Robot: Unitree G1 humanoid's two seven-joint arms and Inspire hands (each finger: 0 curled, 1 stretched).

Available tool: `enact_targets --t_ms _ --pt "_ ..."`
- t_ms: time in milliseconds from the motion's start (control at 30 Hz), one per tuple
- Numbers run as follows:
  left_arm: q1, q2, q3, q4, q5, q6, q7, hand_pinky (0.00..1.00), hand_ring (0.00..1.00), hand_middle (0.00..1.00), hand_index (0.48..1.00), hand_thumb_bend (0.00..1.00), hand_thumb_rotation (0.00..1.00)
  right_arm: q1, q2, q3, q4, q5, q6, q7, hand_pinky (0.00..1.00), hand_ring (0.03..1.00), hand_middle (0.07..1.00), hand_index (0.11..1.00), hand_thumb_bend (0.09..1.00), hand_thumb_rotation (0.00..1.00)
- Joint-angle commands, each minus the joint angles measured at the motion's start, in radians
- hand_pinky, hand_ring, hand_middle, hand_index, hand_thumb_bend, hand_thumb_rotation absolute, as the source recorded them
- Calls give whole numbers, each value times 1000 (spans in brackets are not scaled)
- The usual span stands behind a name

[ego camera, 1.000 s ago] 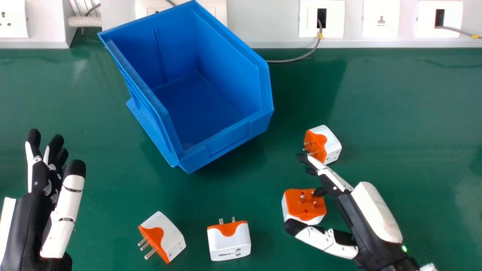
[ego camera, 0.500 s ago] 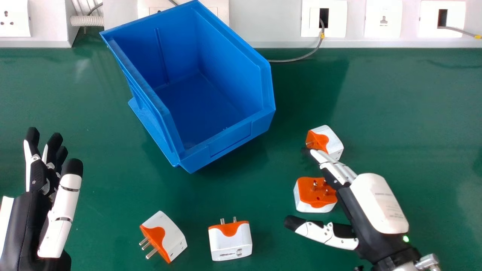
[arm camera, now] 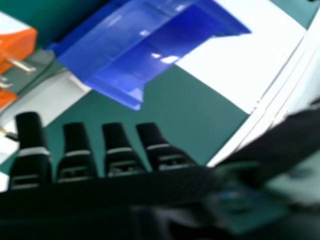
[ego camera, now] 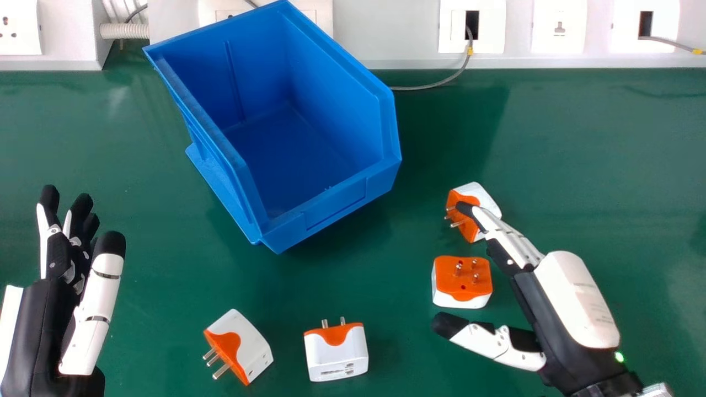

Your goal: Pick all objects and put in blue box

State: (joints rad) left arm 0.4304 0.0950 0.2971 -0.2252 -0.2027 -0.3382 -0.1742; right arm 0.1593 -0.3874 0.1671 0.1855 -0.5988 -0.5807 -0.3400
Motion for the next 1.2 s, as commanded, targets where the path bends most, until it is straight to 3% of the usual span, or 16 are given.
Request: enact_targets --t_ms 0,233,433,600,700,800,1067,1167 --pt "-1 2 -1 -23 0 -13 2 1000 1000 994 959 425 732 12 -1 -16 -47 29 -9 16 725 879 915 905 607 950" --pt "-8 5 0 -26 -8 -5 3 1000 1000 993 958 415 728 30 3 -20 -67 59 -47 40 718 874 912 904 598 930" --pt "-7 10 0 -33 -7 -2 0 1000 1000 992 957 417 721 10 2 -19 -26 46 -32 42 721 870 911 905 588 923" --pt "3 6 0 -46 2 1 7 1000 1000 993 957 420 720 -38 -2 -8 57 6 -13 29 719 867 910 903 592 929" --pt "11 3 -1 -54 -9 8 4 1000 1000 992 956 417 720 -81 -4 -2 114 -22 -6 15 719 867 909 902 593 931" --pt "18 3 0 -56 -13 6 1 1000 1000 992 956 417 714 -108 -11 -1 143 -51 -6 -8 715 864 909 901 599 938" --pt "25 8 0 -55 -6 5 -1 1000 1000 996 961 418 722 -121 -37 -23 119 -99 5 -67 728 879 914 901 603 969" --pt "23 7 -3 -59 2 13 6 1000 1000 997 964 412 722 -114 -46 -30 93 -107 19 -68 728 881 915 900 606 973"
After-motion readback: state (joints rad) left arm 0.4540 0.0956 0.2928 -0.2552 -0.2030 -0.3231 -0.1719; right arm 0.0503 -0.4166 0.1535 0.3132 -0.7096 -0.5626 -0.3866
